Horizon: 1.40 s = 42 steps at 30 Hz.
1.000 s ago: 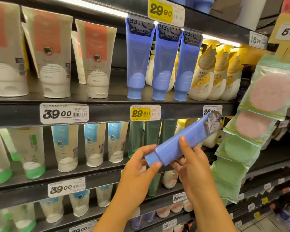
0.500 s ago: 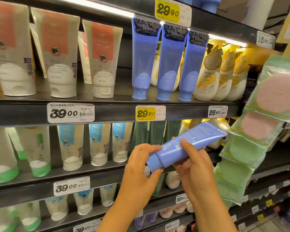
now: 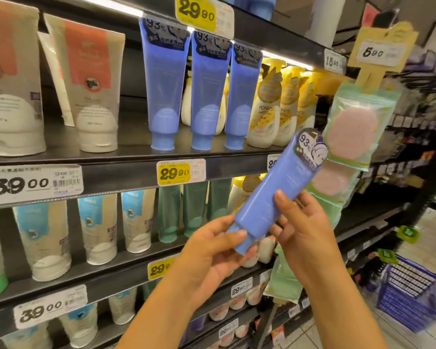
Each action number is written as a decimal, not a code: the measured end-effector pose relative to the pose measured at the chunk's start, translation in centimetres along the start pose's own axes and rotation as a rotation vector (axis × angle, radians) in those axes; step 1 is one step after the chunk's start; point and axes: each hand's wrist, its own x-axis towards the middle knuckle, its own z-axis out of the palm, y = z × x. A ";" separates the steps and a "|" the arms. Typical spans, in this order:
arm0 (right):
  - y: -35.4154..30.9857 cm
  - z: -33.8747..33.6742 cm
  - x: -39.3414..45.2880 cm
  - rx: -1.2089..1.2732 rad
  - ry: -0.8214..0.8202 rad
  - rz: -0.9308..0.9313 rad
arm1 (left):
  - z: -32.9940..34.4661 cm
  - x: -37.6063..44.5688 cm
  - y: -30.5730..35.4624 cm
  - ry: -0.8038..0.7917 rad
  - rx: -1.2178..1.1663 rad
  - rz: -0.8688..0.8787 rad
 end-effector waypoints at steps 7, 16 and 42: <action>-3.1 -1.6 0.9 -0.098 0.121 -0.005 | 3.2 1.7 0.1 -0.117 -0.120 -0.225; -4.6 -2.1 2.8 -0.099 0.104 -0.027 | 4.7 3.2 1.7 -0.127 0.032 -0.203; -17.2 -1.8 16.9 -0.178 -0.090 -0.544 | 18.3 15.8 11.5 0.149 1.430 0.948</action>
